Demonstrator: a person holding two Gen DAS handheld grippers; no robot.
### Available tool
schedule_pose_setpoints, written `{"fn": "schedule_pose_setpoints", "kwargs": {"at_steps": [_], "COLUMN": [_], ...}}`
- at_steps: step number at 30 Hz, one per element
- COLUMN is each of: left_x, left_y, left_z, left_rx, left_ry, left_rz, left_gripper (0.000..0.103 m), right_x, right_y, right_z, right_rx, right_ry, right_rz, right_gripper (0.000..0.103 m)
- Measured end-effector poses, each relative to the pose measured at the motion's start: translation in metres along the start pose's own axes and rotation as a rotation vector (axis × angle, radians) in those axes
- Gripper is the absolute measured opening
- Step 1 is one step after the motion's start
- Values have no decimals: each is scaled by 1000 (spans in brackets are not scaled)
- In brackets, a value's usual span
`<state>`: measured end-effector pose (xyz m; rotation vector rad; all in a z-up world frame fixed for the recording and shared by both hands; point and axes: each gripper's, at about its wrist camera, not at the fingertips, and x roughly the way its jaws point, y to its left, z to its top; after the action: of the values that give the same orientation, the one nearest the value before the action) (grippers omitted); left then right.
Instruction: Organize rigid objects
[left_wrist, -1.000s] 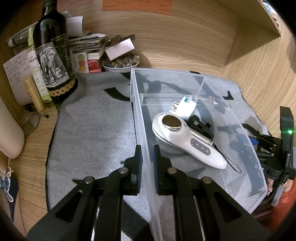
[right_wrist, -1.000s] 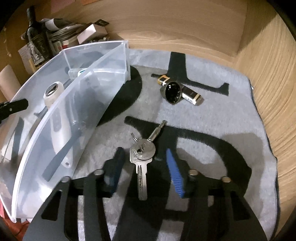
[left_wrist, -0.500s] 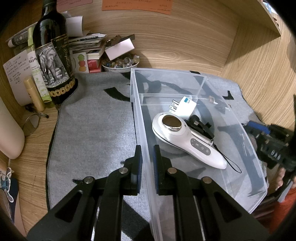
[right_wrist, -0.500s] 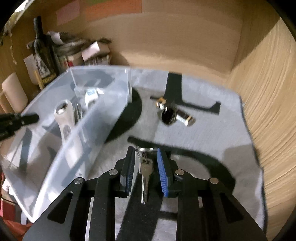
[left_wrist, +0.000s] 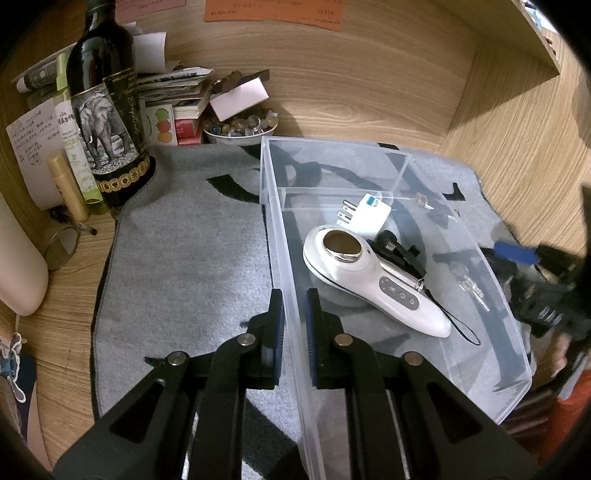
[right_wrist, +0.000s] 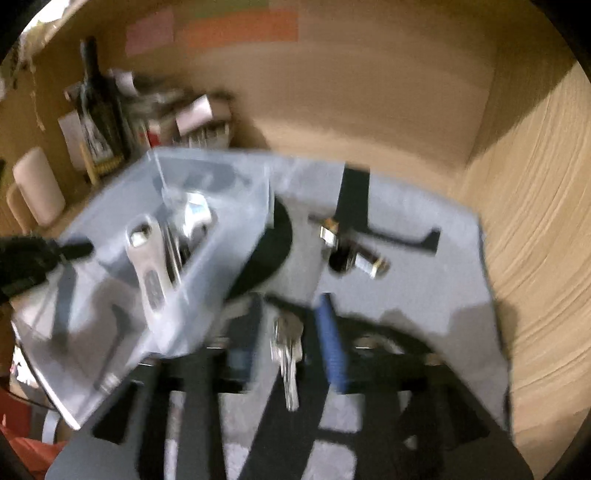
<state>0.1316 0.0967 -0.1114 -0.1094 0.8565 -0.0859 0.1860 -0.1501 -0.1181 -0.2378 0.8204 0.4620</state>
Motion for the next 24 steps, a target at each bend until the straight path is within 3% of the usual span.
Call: {"fn": "schedule_pose_setpoints", "kwargs": {"at_steps": [6,7,9,17,24], "left_x": [0,0,0,-1,-1], "left_y": [0,0,0,0,0], "left_z": [0,0,0,0,0], "left_rx": [0,0,1,5,5], "left_ry": [0,0,0,-2,-2], "left_rz": [1,1,2,3,4], "left_gripper": [11,11,11,11,11], "right_x": [39,38,38,29,-8], "right_y": [-2,-3,-6,-3,3], "right_z": [-24,-24,-24,-21,-1], "right_rx": [-2,8,16,26,13], "right_ry": [109,90,85,58,-63], "right_rz": [-2,5,24,23,17], "right_gripper": [44,43,22,22,22]}}
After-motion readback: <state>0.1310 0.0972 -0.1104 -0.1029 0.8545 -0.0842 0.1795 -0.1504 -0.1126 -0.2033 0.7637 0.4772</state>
